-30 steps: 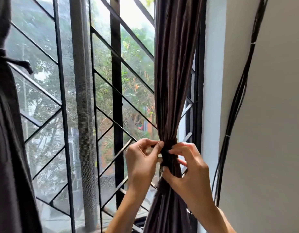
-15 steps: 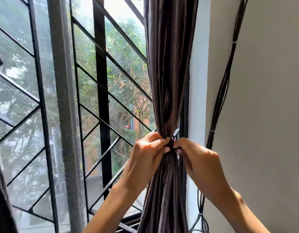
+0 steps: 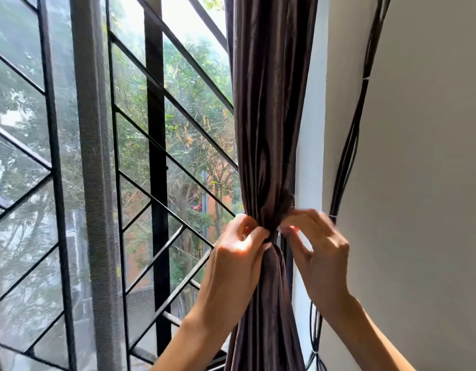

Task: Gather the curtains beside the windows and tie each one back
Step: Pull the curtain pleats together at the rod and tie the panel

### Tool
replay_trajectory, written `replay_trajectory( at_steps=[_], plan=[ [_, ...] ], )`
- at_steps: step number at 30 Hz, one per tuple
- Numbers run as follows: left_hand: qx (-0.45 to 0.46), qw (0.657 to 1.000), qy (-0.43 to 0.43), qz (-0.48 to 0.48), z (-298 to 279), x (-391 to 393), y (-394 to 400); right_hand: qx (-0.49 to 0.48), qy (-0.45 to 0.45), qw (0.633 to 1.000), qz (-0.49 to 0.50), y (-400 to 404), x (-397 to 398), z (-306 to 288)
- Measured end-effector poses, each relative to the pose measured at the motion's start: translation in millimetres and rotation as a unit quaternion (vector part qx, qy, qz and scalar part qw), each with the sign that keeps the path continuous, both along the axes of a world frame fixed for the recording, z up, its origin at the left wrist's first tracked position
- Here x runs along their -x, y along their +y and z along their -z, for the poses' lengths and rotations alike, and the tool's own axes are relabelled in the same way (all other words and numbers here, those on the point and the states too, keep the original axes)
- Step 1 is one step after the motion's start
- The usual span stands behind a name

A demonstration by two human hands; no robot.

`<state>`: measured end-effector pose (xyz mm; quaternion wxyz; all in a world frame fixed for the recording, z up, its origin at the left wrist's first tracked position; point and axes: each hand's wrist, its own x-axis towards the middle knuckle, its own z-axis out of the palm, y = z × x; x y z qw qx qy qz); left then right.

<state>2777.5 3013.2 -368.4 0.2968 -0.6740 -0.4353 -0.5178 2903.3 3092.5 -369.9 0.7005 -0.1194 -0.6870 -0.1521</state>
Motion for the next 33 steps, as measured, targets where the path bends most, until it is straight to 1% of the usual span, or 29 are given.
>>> replay_trajectory(
  at_steps=[2,4,7,9,11,13,15,19,22,25,28,30,33],
  plan=[
    [-0.005,1.000,0.004,-0.011,1.5,1.2,-0.1,0.037,-0.021,0.998,-0.053,0.5,2.0,3.7],
    [-0.004,1.000,0.000,-0.022,0.8,4.7,0.0,0.059,-0.039,0.995,-0.071,0.6,1.4,7.2],
    [0.009,0.999,-0.036,-0.023,-3.2,9.6,-2.0,0.079,-0.057,0.991,-0.097,-0.8,-1.0,14.1],
    [0.012,0.997,-0.070,-0.008,-6.0,9.1,-3.9,0.067,-0.071,0.989,-0.110,-3.0,-0.9,17.9],
    [0.008,0.993,-0.117,0.022,-6.9,7.5,-3.9,0.034,-0.088,0.991,-0.094,-2.4,-0.6,18.5],
    [0.001,0.989,-0.144,0.032,-6.8,6.0,-2.6,0.025,-0.088,0.993,-0.074,1.1,0.0,16.2],
    [-0.005,0.989,-0.140,0.039,-6.1,4.7,-2.2,0.036,-0.080,0.994,-0.067,4.4,1.2,14.0],
    [-0.018,0.993,-0.108,0.052,-4.8,3.1,-3.4,0.048,-0.109,0.990,-0.080,6.7,2.5,16.5],
    [-0.027,0.993,-0.091,0.075,-3.1,4.5,-4.2,0.041,-0.096,0.992,-0.070,6.2,0.6,20.4],
    [-0.035,0.993,-0.076,0.087,-3.0,4.9,-5.1,0.029,-0.050,0.997,-0.055,2.8,4.0,23.1],
    [-0.037,0.992,-0.082,0.084,-2.2,4.8,-5.8,0.026,-0.019,0.999,-0.040,1.0,8.9,26.3],
    [-0.034,0.991,-0.095,0.087,-1.5,4.3,-7.3,0.041,-0.003,0.999,-0.023,0.2,11.2,28.3],
    [-0.039,0.989,-0.117,0.086,0.3,4.6,-9.5,0.086,-0.001,0.995,-0.048,-3.2,15.0,29.3]
  ],
)
